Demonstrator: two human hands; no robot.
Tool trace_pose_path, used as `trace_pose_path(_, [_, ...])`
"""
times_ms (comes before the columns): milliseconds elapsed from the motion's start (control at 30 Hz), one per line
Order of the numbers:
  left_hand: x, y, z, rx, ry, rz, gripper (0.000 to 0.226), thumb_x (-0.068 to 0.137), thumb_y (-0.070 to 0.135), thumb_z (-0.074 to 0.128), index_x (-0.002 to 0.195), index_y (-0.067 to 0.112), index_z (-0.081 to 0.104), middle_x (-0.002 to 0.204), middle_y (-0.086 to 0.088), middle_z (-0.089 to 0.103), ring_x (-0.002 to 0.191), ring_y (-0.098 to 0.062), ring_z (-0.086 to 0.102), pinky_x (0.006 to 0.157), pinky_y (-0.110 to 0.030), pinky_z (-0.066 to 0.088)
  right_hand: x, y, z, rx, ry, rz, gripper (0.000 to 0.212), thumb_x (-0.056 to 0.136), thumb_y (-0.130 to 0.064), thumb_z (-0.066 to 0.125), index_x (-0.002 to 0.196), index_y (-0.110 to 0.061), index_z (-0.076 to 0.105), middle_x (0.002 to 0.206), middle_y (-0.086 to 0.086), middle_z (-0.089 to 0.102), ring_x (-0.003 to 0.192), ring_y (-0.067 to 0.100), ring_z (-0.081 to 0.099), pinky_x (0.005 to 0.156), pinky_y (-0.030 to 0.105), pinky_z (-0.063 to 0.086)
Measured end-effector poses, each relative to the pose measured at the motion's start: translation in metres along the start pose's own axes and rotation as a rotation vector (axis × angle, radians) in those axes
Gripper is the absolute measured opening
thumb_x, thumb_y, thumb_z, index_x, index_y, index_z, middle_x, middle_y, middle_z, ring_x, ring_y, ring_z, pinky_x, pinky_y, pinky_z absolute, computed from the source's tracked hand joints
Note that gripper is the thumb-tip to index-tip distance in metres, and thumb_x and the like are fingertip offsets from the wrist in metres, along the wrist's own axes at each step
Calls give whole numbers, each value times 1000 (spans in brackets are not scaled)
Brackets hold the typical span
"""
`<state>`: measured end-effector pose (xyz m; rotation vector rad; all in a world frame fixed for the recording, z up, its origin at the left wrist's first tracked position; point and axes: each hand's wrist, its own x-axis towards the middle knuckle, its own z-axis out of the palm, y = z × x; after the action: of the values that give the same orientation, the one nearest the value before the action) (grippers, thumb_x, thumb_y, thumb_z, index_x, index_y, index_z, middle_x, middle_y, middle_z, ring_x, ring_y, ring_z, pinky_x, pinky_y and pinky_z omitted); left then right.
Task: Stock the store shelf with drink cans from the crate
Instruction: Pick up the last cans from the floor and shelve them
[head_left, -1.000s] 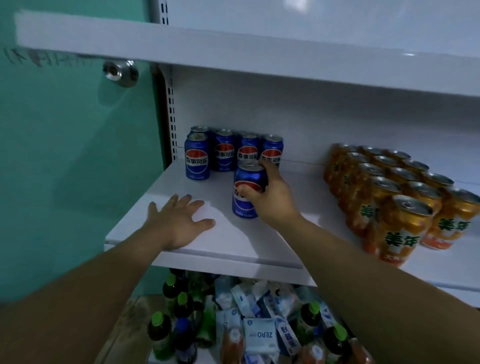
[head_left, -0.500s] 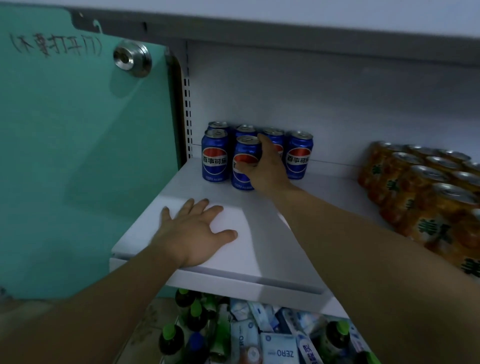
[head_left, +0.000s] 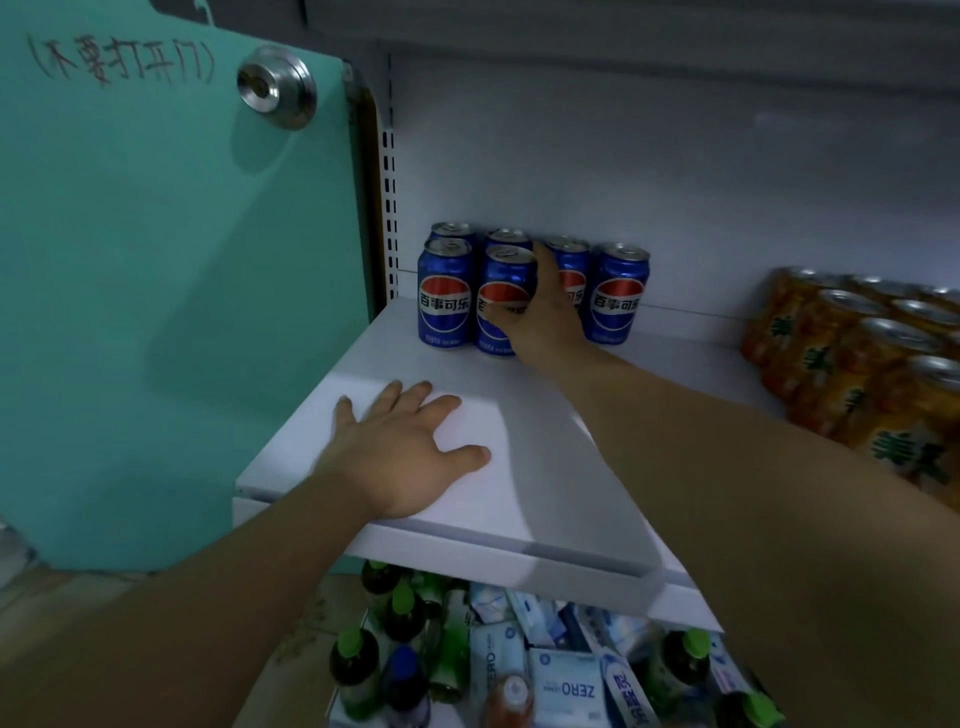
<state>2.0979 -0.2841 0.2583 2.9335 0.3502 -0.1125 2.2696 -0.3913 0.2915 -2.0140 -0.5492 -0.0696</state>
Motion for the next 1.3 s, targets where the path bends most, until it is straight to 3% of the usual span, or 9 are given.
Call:
trace_pose_path(133, [-1, 2, -4, -1, -1, -2, 75, 85, 75, 26, 150, 41, 10, 160, 12, -1, 147, -14, -4, 116, -56, -4, -29, -9, -21, -237, -90, 33, 100, 84, -39, 71, 154, -23, 0, 159, 3, 21, 141, 23, 30, 112, 36, 31])
trace_pose_path(267, [-11, 5, -13, -15, -27, -4, 76, 86, 74, 30, 150, 36, 13, 161, 7, 4, 148, -18, 2, 115, -57, 0, -79, -33, -73, -427, -113, 12, 73, 81, -43, 72, 142, -26, 37, 134, -3, 51, 118, 19, 53, 98, 34, 44])
trace_pose_path(367, [-28, 27, -23, -198, -61, 3, 87, 79, 76, 45, 150, 31, 21, 159, 4, 18, 144, -21, 21, 116, -51, 11, -122, -51, -128, -641, -103, -5, 60, 86, -41, 66, 138, -22, 43, 132, 3, 53, 118, 24, 53, 95, 32, 43])
trace_pose_path(467, [-53, 77, -36, -428, -89, 127, 101, 65, 74, 60, 148, 26, 29, 156, -1, 27, 136, -23, 37, 112, -40, 31, -168, -65, -176, -807, -23, 70, 65, 90, -44, 59, 145, -18, 36, 143, 10, 45, 126, 28, 46, 100, 35, 39])
trace_pose_path(600, [-97, 150, -48, -339, -65, 368, 76, 85, 55, 58, 148, 23, 28, 156, -2, 26, 140, -23, 30, 109, -33, 28, -234, -71, -227, -903, 70, 144, 55, 88, -46, 56, 135, -19, 45, 127, 8, 54, 113, 27, 54, 89, 34, 45])
trace_pose_path(767, [-152, 229, -53, -314, -90, 614, 67, 88, 46, 60, 145, 20, 36, 151, -2, 35, 134, -23, 38, 99, -27, 32, -316, -75, -293, -917, 186, 349, 63, 92, -49, 55, 145, -20, 37, 143, 9, 46, 125, 29, 47, 96, 37, 42])
trace_pose_path(900, [-179, 286, -43, -245, -111, 768, 76, 85, 50, 61, 148, 21, 30, 153, -2, 32, 135, -23, 37, 108, -32, 33, -371, -66, -349, -920, 260, 480, 72, 92, -54, 53, 150, -19, 28, 153, 7, 34, 134, 30, 39, 105, 41, 39])
trace_pose_path(1167, [-229, 411, 30, -93, -229, 999, 70, 84, 50, 62, 143, 21, 38, 149, -2, 37, 133, -23, 39, 109, -38, 35, -476, -14, -422, -857, 380, 704, 73, 91, -54, 54, 150, -19, 28, 151, 7, 37, 126, 28, 48, 97, 40, 46])
trace_pose_path(1300, [-242, 460, 93, 28, -387, 1068, 81, 85, 56, 59, 150, 21, 26, 157, -1, 23, 142, -23, 26, 114, -40, 28, -530, 40, -436, -810, 390, 899, 73, 88, -58, 55, 148, -21, 33, 146, 6, 43, 127, 28, 47, 100, 41, 45])
